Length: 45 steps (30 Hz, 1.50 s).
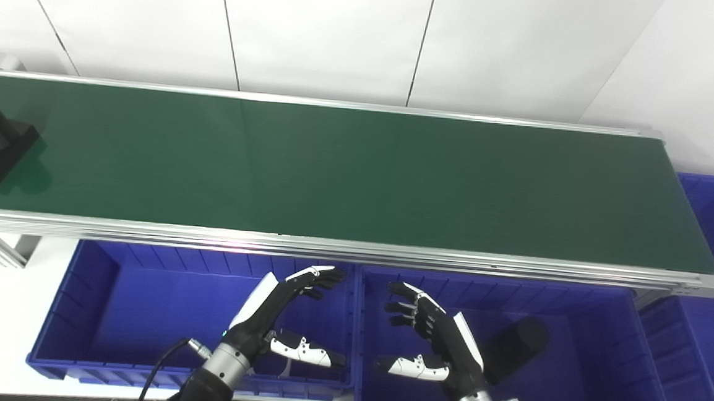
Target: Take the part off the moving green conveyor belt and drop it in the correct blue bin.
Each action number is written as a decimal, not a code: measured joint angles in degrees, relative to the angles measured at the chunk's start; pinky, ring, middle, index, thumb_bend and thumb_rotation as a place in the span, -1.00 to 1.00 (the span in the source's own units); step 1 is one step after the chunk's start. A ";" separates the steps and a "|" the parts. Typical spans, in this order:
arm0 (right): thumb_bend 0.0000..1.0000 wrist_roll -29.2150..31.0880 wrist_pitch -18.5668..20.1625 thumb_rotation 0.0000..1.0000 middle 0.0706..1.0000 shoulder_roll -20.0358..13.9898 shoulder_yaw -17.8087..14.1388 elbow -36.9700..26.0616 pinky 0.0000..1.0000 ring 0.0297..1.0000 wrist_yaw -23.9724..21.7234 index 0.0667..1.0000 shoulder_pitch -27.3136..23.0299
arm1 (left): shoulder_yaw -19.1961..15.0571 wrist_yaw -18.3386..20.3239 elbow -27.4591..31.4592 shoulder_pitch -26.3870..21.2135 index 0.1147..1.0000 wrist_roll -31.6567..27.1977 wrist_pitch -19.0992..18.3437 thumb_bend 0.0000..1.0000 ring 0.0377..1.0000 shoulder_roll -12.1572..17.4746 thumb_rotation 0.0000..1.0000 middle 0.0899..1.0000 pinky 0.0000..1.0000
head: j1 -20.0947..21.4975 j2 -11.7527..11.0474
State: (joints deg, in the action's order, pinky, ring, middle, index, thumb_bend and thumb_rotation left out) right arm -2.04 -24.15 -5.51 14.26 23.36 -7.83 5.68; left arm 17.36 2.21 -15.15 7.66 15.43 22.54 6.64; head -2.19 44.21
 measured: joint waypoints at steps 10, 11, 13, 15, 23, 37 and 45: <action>0.87 -1.27 0.00 -0.39 0.74 -0.05 0.52 -2.14 0.40 0.55 1.02 0.62 -0.03 | -1.38 0.38 2.13 3.00 0.53 -5.28 1.83 0.80 0.57 -1.55 -0.67 0.57 0.51 | -0.35 -0.18; 0.87 -1.26 0.00 -0.39 0.74 -0.05 0.60 -2.46 0.40 0.55 0.99 0.62 -0.03 | -1.40 0.39 2.66 3.16 0.53 -5.86 2.05 0.80 0.58 -1.54 -0.65 0.57 0.52 | -0.35 -0.18; 0.87 -1.16 0.00 -0.40 0.74 -0.07 0.76 -3.28 0.40 0.55 0.86 0.63 0.00 | -1.56 0.38 3.53 3.59 0.53 -6.63 2.07 0.80 0.59 -1.54 -0.62 0.58 0.56 | -0.53 -0.35; 0.87 -0.98 0.00 -0.40 0.74 -0.04 0.76 -3.55 0.40 0.55 0.47 0.63 -0.02 | -1.71 0.38 4.05 4.13 0.53 -7.19 2.08 0.80 0.60 -1.56 -0.61 0.58 0.58 | -0.71 -0.44; 0.88 0.06 0.00 -0.40 0.75 0.08 0.79 -5.15 0.42 0.55 -0.29 0.62 0.06 | -3.01 0.39 4.43 5.36 0.54 -7.77 2.08 0.80 0.61 -1.64 -0.63 0.58 0.56 | -0.71 -0.88; 0.88 0.00 0.00 -0.37 0.74 0.32 0.93 -7.19 0.42 0.55 -0.04 0.63 1.15 | -2.92 1.24 5.28 5.33 0.52 -8.43 2.08 0.83 0.59 -1.71 -0.65 0.56 0.53 | -0.44 -0.88; 0.89 -0.02 0.00 -0.43 0.67 0.86 0.73 -7.08 0.40 0.51 0.52 0.58 1.20 | -2.86 1.26 3.98 4.76 0.52 -8.16 2.08 0.84 0.58 -1.63 -0.61 0.56 0.49 | 0.09 -0.70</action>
State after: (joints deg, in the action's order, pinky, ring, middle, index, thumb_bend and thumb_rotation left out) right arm -2.06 -24.15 -4.64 14.99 16.28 -7.31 6.88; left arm 14.50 3.47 -11.17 12.42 7.26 24.62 5.01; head -2.11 43.51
